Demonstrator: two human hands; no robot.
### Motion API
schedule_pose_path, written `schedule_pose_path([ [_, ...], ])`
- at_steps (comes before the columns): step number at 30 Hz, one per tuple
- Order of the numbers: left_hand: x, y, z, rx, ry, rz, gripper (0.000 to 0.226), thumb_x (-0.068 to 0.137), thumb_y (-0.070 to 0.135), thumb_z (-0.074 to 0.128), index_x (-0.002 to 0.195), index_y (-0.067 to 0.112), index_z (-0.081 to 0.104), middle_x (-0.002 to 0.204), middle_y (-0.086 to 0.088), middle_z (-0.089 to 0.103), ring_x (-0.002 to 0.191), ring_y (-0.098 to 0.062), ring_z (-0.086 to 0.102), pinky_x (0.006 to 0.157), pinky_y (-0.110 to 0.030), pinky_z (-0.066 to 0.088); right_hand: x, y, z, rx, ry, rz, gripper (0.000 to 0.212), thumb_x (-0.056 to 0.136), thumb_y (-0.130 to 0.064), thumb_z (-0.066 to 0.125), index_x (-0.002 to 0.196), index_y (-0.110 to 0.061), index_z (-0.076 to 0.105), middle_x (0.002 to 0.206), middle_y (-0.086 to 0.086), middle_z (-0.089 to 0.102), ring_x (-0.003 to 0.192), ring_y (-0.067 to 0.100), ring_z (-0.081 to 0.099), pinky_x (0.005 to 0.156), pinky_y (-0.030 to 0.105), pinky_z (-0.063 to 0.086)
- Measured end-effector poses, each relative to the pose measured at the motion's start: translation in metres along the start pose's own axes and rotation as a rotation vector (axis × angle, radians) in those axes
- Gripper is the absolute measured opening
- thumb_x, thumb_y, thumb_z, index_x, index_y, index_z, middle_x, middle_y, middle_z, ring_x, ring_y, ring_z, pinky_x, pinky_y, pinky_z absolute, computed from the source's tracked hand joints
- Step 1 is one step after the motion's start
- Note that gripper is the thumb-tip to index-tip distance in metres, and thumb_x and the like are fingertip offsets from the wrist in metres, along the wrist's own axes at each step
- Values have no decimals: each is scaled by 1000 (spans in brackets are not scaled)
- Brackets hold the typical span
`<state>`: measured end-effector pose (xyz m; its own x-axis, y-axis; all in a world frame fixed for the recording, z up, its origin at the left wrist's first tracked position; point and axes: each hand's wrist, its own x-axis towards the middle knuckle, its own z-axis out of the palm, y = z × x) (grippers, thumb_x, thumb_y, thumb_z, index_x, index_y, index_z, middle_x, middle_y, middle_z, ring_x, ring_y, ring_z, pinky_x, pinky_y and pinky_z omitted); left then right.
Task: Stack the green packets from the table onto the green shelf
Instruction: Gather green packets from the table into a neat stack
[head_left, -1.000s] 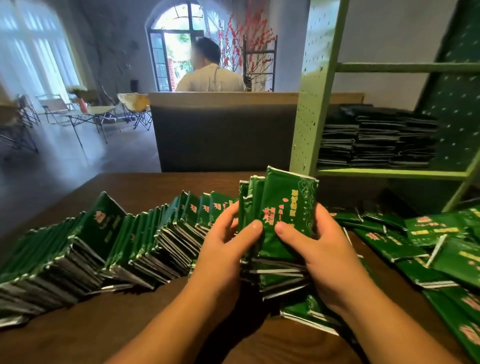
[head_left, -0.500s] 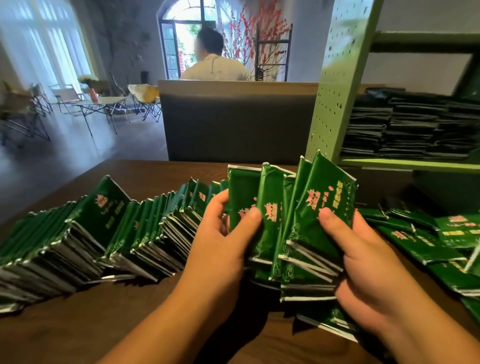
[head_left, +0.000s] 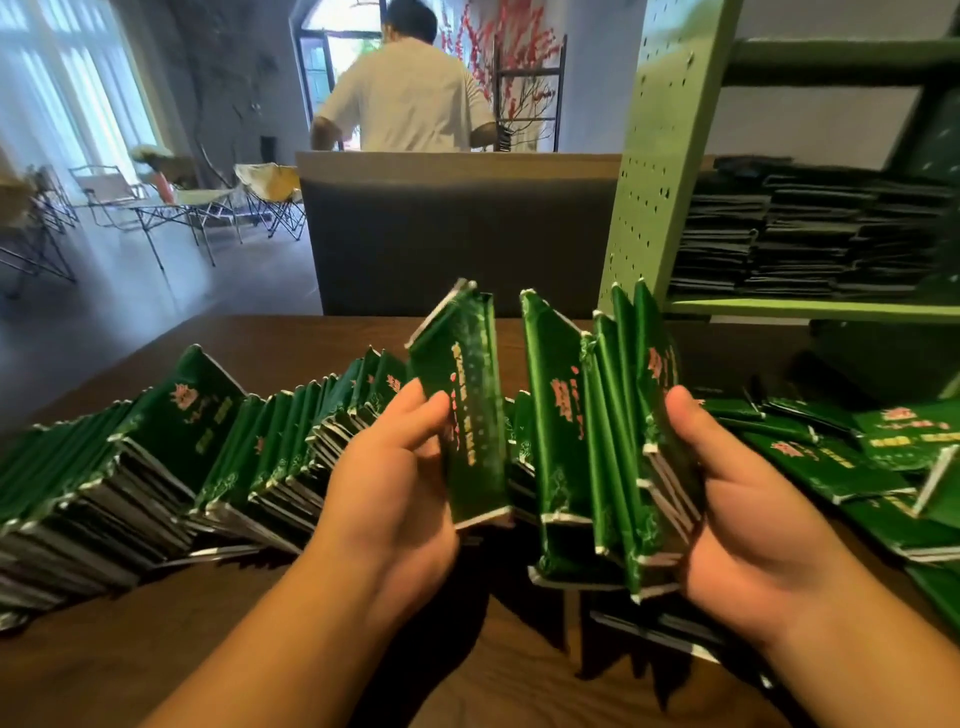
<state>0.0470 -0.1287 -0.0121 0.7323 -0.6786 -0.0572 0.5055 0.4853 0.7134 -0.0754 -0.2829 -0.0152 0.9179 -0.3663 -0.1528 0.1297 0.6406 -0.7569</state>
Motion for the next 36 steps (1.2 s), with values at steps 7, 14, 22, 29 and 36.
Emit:
schedule_pose_path([
  [7,-10,-5,14,307,-59,-41,47,72,1,62,115,15,69,77,-13,77,60,-20,72,59,-35,62,2,7,-2,28,-35,14,101,39,-32,104,130,-10,66,133,23,64,122,42,63,98,66,49],
  [14,-26,5,18,217,-127,-100,45,106,9,43,68,-9,60,60,-12,63,55,-11,63,58,-14,49,-1,1,2,29,11,-56,37,76,-28,67,107,-8,70,85,11,75,76,26,75,59,39,61],
  [22,-20,-6,17,185,-6,-97,27,77,28,65,88,7,77,88,-14,75,76,-28,71,74,-43,56,0,-1,2,75,-28,-66,69,30,-18,103,94,-7,81,102,18,76,85,34,77,63,46,61],
  [29,-14,-7,11,278,72,17,20,88,19,66,105,9,68,96,-10,78,76,-23,75,61,-40,60,-2,-6,3,81,-35,-93,27,80,-28,63,82,-9,83,96,15,77,81,29,77,64,46,64],
  [36,-6,-2,8,-7,105,-89,34,88,26,60,110,5,74,101,-17,77,83,-32,75,78,-45,59,2,-9,-3,135,-74,-92,50,50,-26,88,96,-7,82,113,17,75,97,31,76,70,50,62],
])
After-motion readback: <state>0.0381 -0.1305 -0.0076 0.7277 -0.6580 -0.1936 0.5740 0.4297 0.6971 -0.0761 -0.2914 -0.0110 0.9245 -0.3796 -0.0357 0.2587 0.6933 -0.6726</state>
